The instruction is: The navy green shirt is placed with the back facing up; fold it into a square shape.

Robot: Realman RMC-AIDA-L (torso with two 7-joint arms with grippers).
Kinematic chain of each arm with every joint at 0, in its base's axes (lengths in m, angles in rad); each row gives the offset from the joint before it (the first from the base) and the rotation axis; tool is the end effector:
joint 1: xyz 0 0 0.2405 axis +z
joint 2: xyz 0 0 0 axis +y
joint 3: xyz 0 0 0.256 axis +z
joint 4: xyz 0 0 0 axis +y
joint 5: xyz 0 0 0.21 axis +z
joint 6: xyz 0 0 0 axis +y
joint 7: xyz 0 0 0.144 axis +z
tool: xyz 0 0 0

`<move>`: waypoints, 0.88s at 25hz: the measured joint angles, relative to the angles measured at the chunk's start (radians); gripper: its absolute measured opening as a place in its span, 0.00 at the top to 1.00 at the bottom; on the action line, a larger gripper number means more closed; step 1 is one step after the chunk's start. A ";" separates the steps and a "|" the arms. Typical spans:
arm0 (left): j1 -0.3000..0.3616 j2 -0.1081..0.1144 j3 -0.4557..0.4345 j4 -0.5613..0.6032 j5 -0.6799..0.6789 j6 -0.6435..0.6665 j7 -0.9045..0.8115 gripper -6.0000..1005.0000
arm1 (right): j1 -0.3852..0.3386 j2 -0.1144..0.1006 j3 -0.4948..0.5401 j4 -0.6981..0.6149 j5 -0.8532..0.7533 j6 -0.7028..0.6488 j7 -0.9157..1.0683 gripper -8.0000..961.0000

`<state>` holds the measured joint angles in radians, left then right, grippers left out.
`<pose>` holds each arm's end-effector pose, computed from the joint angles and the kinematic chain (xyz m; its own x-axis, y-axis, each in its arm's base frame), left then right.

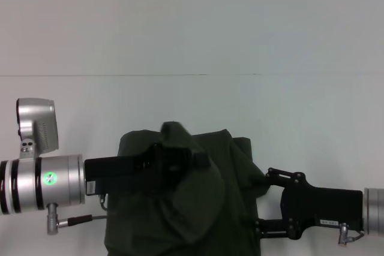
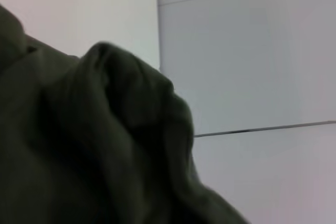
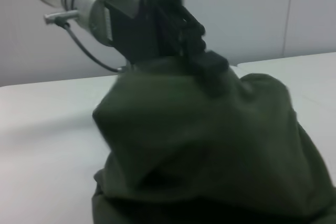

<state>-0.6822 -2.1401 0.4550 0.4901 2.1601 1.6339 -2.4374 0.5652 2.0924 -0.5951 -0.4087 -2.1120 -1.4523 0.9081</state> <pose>-0.2206 0.3311 -0.0393 -0.0613 0.9707 0.2324 0.8398 -0.0756 0.5376 0.2792 0.3123 -0.0488 0.8979 -0.1175 -0.4242 -0.2379 -0.9403 -0.2432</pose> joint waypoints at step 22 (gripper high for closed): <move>0.167 0.127 0.017 0.004 -0.124 0.152 0.464 0.14 | -0.069 -0.004 0.074 -0.295 0.027 -0.160 0.542 0.07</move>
<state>-0.5149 -2.0129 0.4724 0.4940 2.0365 1.7855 -1.9730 0.4962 2.0884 -0.5212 -0.7032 -2.0853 -1.6122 1.4496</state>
